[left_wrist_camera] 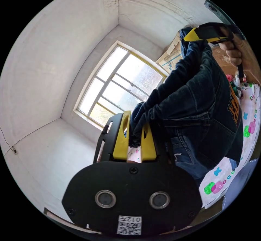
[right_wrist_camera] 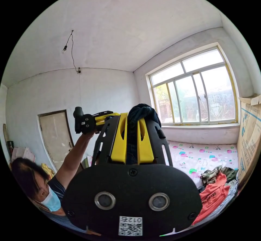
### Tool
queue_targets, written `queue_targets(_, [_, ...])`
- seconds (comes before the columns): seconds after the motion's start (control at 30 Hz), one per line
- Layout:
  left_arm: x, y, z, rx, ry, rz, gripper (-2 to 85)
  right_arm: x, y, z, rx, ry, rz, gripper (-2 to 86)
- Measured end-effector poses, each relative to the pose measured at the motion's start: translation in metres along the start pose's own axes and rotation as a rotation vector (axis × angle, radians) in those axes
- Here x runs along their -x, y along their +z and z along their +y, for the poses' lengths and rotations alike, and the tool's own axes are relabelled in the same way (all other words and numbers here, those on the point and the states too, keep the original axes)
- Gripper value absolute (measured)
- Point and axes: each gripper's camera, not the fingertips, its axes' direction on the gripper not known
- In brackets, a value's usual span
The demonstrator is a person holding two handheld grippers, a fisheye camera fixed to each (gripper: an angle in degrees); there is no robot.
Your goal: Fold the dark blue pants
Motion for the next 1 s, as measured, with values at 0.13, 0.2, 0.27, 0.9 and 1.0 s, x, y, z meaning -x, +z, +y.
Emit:
queue_targets(0.13, [-0.005, 0.020, 0.010, 0.043, 0.030, 0.010, -0.1, -0.001, 0.024, -0.013, 0.033, 0.000, 0.013, 0.7])
queue_targets(0.2, [-0.009, 0.025, 0.015, 0.057, 0.041, 0.017, -0.1, 0.000, 0.031, -0.017, 0.046, 0.000, 0.020, 0.7])
queue_targets(0.27, [-0.014, 0.028, 0.019, 0.069, 0.059, 0.025, -0.1, 0.001, 0.038, -0.019, 0.068, 0.015, 0.042, 0.7])
queue_targets(0.9, [-0.027, -0.031, 0.040, 0.035, 0.234, 0.106, 0.0, 0.080, 0.048, -0.091, 0.060, 0.020, -0.045, 0.9])
queue_targets(1.0, [-0.013, -0.025, 0.039, 0.050, 0.187, 0.120, 0.0, 0.086, 0.069, -0.109, 0.040, 0.010, -0.029, 0.9])
